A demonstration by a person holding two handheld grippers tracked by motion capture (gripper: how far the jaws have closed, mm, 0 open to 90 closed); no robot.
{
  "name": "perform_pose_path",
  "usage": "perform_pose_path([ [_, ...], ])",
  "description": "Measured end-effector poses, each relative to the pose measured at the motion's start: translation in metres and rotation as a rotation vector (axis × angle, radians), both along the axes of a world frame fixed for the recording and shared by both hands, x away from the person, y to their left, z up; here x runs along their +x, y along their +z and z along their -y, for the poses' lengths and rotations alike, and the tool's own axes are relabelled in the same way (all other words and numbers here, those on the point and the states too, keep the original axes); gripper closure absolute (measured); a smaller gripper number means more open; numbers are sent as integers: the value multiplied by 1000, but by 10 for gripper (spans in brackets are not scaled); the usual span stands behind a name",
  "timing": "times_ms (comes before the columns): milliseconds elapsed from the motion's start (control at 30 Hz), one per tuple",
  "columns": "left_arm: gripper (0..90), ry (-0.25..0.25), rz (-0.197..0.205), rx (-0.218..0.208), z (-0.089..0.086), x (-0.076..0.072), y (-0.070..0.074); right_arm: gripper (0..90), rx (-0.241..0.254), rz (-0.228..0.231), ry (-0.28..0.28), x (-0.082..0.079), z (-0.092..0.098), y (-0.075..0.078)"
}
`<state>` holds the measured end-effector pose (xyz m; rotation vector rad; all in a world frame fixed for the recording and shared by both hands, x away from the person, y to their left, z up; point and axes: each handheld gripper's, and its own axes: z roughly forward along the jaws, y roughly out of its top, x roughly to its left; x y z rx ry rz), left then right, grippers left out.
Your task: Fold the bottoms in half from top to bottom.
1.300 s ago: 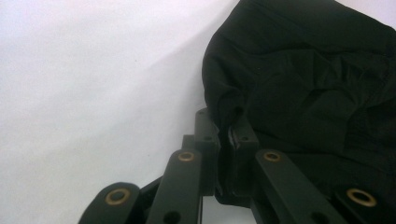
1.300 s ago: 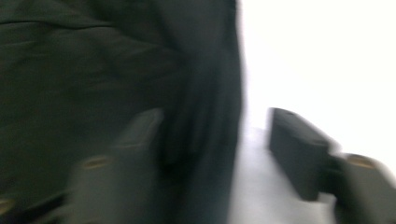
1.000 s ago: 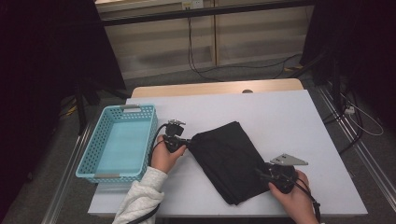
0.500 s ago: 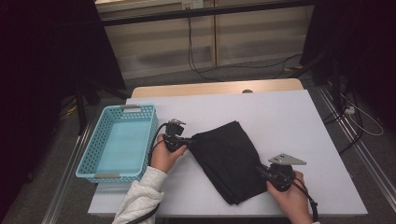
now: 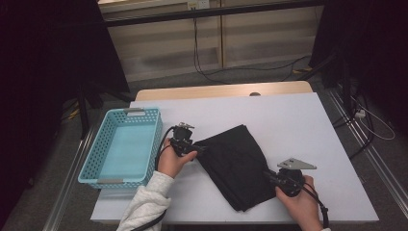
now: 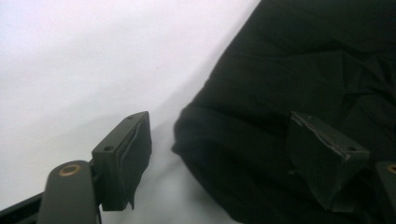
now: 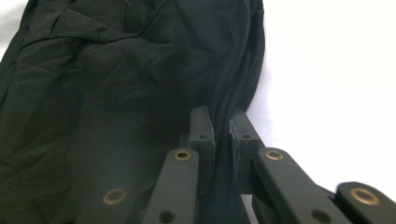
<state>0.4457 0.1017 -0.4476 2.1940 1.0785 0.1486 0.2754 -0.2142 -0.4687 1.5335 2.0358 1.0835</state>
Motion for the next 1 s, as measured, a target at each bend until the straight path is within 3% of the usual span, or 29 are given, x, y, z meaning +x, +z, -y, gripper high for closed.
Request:
perform_pose_path([
  [100,205,-6,7,13,6,0,-5,824,-1,1,0,0,0,0],
  [133,210,6,16,37,10,-1,-5,824,-10,5,0,0,-1,0],
  [267,236,-2,16,70,16,-4,-4,824,-7,5,-1,0,-1,0],
  [333,323,-3,7,99,21,-7,-1,824,-16,9,2,-1,-1,0],
  [433,369,3,-1,114,24,-8,0,823,-16,10,1,-1,-1,0],
  [567,543,0,-39,116,26,-7,4,823,-17,9,2,-1,-1,0],
  [633,582,-10,-60,117,25,-6,5,824,-15,9,1,-1,-1,0],
  [733,739,-20,-102,92,26,-6,6,824,-13,10,2,-1,-1,0],
  [800,787,-27,-125,88,27,-5,7,824,-10,9,2,-1,-1,0],
  [1000,814,-18,-195,91,25,2,11,828,-7,13,8,-1,-1,0],
])
